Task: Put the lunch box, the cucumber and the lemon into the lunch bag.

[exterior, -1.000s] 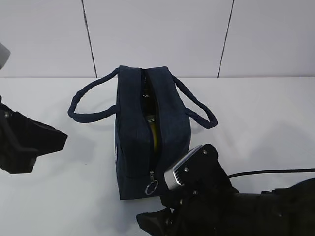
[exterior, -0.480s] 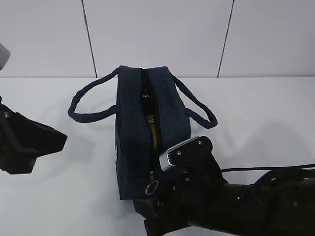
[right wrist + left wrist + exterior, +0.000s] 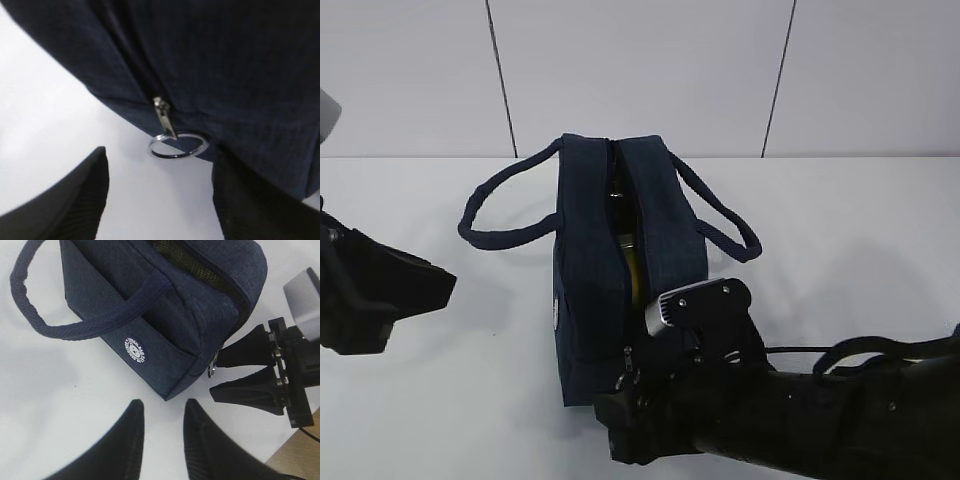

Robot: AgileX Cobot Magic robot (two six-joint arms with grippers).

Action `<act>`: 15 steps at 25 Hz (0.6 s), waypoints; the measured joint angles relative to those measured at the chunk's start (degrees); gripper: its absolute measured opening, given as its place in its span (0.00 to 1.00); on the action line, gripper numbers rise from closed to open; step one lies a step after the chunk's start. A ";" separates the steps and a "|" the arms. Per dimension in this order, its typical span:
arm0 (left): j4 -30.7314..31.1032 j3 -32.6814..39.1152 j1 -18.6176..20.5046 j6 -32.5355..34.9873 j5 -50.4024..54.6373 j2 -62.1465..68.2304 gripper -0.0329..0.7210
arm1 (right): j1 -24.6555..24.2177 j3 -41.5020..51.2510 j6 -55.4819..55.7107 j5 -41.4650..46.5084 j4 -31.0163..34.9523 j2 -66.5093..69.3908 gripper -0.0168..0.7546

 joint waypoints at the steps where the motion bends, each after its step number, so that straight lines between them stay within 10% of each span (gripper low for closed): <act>1: 0.00 0.00 0.00 0.00 0.00 0.00 0.30 | 0.00 -0.12 0.00 0.00 0.46 0.13 0.63; 15: 0.00 0.00 0.00 0.00 0.00 0.00 0.30 | 0.00 -0.74 0.11 -0.87 1.96 0.82 0.63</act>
